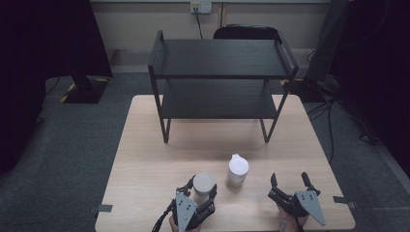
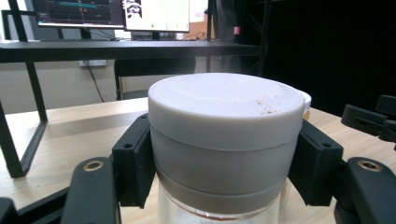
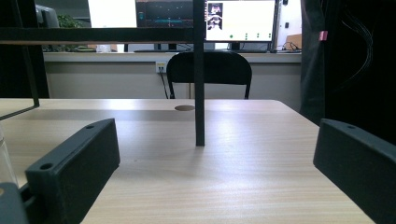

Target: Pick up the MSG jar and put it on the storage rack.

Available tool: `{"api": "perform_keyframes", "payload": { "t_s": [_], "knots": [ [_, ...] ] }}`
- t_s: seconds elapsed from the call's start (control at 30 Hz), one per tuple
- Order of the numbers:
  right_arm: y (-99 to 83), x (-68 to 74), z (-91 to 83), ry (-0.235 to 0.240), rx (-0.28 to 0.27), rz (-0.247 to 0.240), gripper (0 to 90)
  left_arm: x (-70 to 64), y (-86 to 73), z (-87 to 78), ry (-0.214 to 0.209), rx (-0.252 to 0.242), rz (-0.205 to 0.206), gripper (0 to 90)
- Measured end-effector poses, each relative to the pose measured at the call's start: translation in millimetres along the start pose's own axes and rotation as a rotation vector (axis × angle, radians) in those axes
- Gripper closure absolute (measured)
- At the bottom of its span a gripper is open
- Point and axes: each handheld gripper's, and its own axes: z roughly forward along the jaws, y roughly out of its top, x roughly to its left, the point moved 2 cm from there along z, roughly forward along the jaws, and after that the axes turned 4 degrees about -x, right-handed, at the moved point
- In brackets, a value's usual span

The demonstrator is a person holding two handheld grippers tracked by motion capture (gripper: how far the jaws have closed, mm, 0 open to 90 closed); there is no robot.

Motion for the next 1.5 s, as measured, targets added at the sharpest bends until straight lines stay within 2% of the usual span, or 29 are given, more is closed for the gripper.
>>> {"api": "perform_keyframes", "payload": {
  "t_s": [0.2,0.33,0.43,0.57,0.73,0.87,0.97,1.07,1.17,1.5],
  "knots": [
    [0.1,0.0,0.0,0.0,0.0,0.0,0.0,9.5,9.3,1.4,-0.044,-0.003,0.032,34.3],
    [0.0,-0.1,0.0,0.0,0.0,0.0,0.0,16.4,14.5,3.3,-0.078,-0.012,0.022,34.3],
    [0.0,-0.2,0.0,0.001,0.0,0.0,0.0,23.3,19.3,5.7,-0.112,-0.015,-0.004,34.3],
    [0.0,-0.2,0.0,0.001,0.0,0.0,0.0,28.7,31.9,9.8,-0.141,-0.008,0.018,34.3],
    [0.1,-0.3,0.0,0.002,0.0,0.0,0.0,41.5,51.3,13.9,-0.17,-0.019,0.011,34.3],
    [0.1,-0.3,0.0,0.002,0.0,0.0,0.0,58.0,70.0,19.5,-0.218,-0.024,0.017,34.3],
    [0.0,-0.5,0.0,0.003,0.0,0.001,0.0,70.3,80.7,23.7,-0.236,-0.048,-0.015,34.2],
    [0.0,-0.5,0.0,0.003,0.0,0.001,0.0,80.9,94.2,29.2,-0.261,-0.066,-0.011,34.3],
    [0.0,-0.5,0.0,0.003,0.0,0.0,0.0,91.9,108.6,38.0,-0.289,-0.075,-0.014,34.3],
    [0.1,-0.3,0.0,0.002,0.0,0.0,0.0,120.9,162.2,76.7,-0.313,-0.091,-0.034,34.3]
  ]
}}
